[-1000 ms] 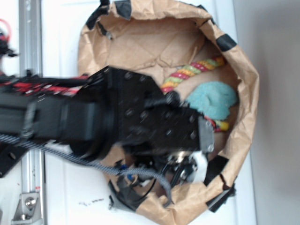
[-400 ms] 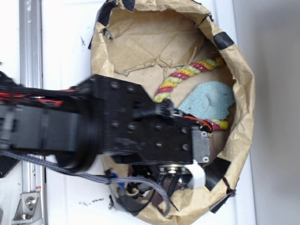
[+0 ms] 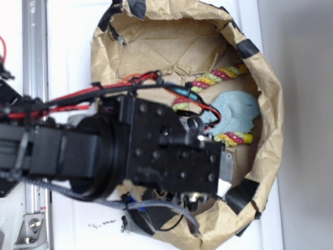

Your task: Grab the plastic pickle.

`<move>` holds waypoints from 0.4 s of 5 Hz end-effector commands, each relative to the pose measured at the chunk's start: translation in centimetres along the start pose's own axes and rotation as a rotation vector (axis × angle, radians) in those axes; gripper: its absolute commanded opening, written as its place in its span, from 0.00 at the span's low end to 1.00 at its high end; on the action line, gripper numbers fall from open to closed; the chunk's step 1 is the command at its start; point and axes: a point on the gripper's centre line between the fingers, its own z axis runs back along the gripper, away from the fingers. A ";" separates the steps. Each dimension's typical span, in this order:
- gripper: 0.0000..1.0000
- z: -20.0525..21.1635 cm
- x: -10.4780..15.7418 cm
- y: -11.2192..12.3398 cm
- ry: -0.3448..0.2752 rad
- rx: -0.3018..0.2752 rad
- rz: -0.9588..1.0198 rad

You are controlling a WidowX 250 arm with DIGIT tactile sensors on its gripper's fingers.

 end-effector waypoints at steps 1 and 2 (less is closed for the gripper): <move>1.00 0.0 0.4 -1.0 -0.088 -0.059 0.467; 1.00 -1.7 0.7 -1.1 -0.072 -0.137 0.548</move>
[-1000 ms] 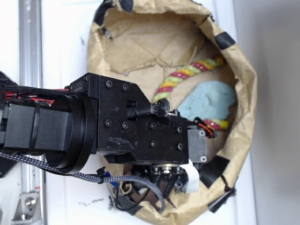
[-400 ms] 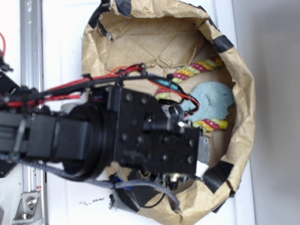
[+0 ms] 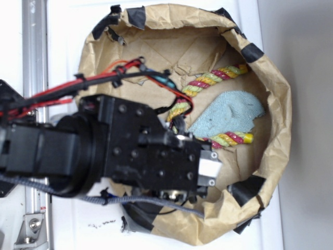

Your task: Grab the plastic pickle.

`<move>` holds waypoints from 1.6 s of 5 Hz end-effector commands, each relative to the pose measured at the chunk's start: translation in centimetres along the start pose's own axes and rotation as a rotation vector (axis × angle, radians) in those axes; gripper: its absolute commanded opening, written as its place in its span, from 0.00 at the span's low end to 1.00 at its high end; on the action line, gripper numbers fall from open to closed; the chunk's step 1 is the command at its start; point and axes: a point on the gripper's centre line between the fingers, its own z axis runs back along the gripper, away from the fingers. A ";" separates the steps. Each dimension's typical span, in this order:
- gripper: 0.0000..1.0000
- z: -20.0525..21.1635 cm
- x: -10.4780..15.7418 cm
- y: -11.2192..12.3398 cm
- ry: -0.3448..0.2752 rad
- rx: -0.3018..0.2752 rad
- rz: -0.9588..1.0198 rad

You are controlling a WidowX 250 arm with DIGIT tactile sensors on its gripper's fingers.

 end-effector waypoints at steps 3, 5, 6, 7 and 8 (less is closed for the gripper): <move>0.00 -1.0 1.0 -0.9 -0.044 0.003 -0.075; 0.00 6.7 2.0 1.7 -0.157 -0.056 -0.236; 0.00 9.6 1.7 2.4 -0.079 -0.001 -0.211; 0.00 11.8 1.0 3.6 -0.078 0.028 -0.234; 0.00 13.1 0.9 5.1 -0.168 0.062 -0.208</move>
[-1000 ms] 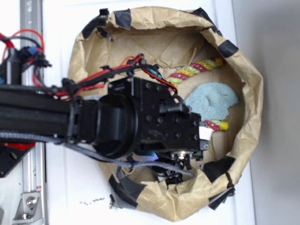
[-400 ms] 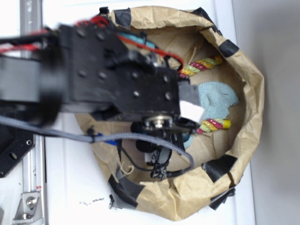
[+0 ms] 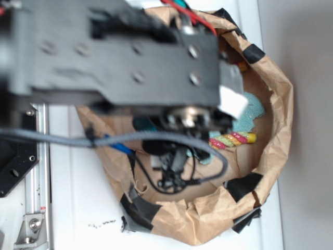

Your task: Grab the plastic pickle.

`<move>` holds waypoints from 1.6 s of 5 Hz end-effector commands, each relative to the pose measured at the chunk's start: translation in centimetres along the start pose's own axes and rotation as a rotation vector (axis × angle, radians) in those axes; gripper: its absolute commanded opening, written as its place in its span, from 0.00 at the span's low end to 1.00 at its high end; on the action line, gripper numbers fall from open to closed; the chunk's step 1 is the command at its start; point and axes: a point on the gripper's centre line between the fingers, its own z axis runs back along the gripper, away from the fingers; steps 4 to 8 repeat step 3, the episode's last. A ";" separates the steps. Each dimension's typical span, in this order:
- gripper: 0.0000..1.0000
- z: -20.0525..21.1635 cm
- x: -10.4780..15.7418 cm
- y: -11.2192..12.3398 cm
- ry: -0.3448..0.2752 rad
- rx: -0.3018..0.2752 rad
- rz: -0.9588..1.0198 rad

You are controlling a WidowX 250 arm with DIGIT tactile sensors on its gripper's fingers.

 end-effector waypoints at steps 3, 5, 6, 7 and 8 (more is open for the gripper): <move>0.00 3.7 -1.2 2.3 -0.219 0.077 0.132; 0.00 3.7 -1.2 2.3 -0.219 0.077 0.132; 0.00 3.7 -1.2 2.3 -0.219 0.077 0.132; 0.00 3.7 -1.2 2.3 -0.219 0.077 0.132; 0.00 3.7 -1.2 2.3 -0.219 0.077 0.132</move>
